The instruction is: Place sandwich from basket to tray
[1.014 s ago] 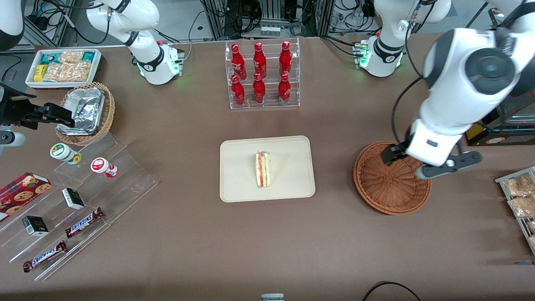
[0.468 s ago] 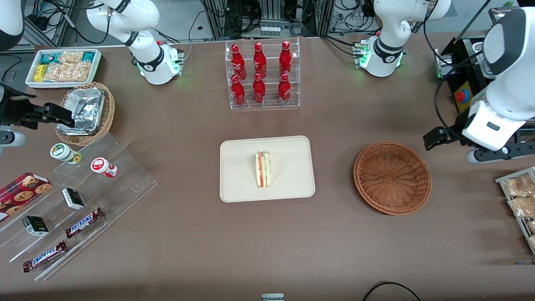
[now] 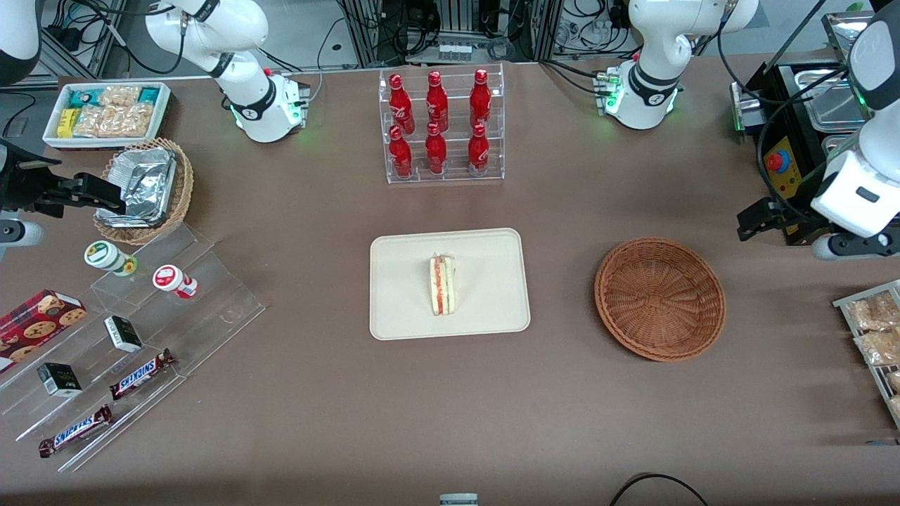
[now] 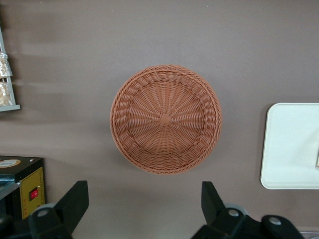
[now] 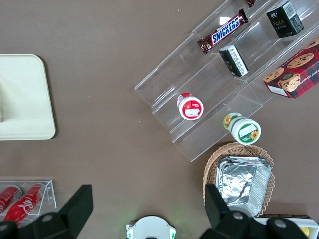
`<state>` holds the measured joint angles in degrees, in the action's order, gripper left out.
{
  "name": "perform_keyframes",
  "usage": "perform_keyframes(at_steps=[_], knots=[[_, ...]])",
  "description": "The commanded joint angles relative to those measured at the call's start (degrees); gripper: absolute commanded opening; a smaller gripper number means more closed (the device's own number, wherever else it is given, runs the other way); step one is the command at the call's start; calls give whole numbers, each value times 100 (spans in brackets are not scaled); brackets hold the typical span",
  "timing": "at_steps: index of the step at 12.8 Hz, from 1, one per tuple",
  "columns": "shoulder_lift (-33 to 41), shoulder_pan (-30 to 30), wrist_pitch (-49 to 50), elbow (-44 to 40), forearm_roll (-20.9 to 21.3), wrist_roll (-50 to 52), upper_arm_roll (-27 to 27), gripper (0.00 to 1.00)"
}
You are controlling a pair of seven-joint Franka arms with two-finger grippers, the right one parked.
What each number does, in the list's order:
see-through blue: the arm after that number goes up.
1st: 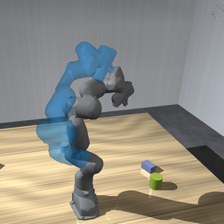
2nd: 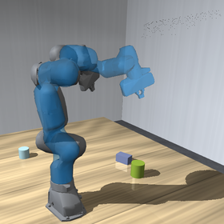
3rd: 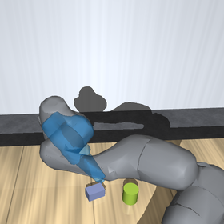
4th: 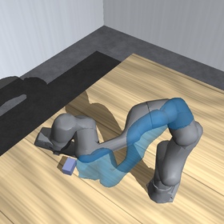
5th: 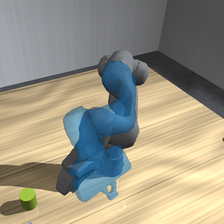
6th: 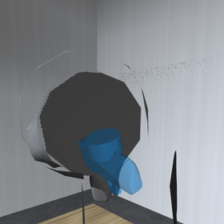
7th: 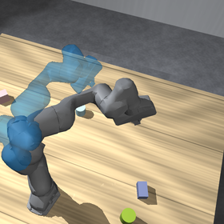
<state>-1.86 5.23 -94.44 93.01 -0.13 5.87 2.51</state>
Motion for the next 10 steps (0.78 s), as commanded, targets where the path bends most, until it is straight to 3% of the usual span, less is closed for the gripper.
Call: perform_keyframes(at_steps=[1, 10], knots=[[335, -189, 135, 227, -75, -384, -6, 100], [327, -224, 364, -142, -66, -605, 197, 100]])
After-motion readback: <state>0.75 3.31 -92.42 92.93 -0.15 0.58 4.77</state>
